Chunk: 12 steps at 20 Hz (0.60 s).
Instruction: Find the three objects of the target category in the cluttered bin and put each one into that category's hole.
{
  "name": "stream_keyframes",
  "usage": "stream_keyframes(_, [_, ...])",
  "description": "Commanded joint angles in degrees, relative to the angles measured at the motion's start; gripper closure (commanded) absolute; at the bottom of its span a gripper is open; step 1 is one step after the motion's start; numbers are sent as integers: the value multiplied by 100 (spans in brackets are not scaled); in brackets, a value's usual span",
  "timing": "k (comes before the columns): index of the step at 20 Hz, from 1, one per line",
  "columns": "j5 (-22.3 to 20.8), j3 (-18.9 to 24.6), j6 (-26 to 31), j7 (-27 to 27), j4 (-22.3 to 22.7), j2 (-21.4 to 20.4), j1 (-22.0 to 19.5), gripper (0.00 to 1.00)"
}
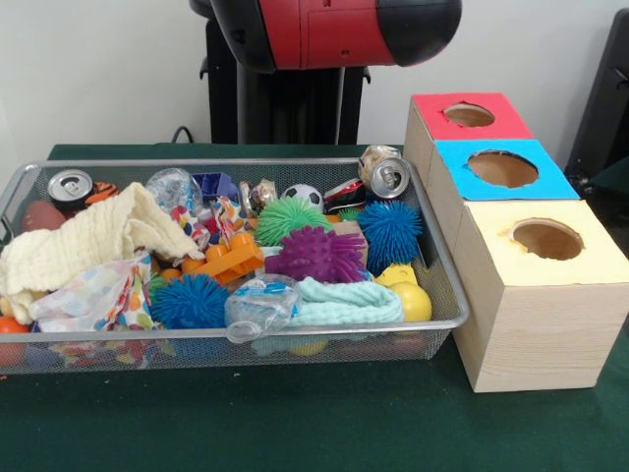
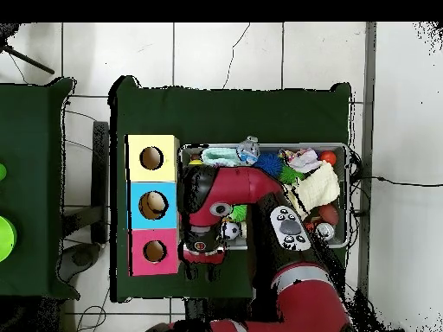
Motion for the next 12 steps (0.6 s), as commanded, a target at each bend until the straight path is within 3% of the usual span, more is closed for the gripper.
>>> stream_keyframes(1, [149,-57,-502,590,486,58,32,0])
stream_keyframes(12, [235,-121,-633,622,535,85,65,0])
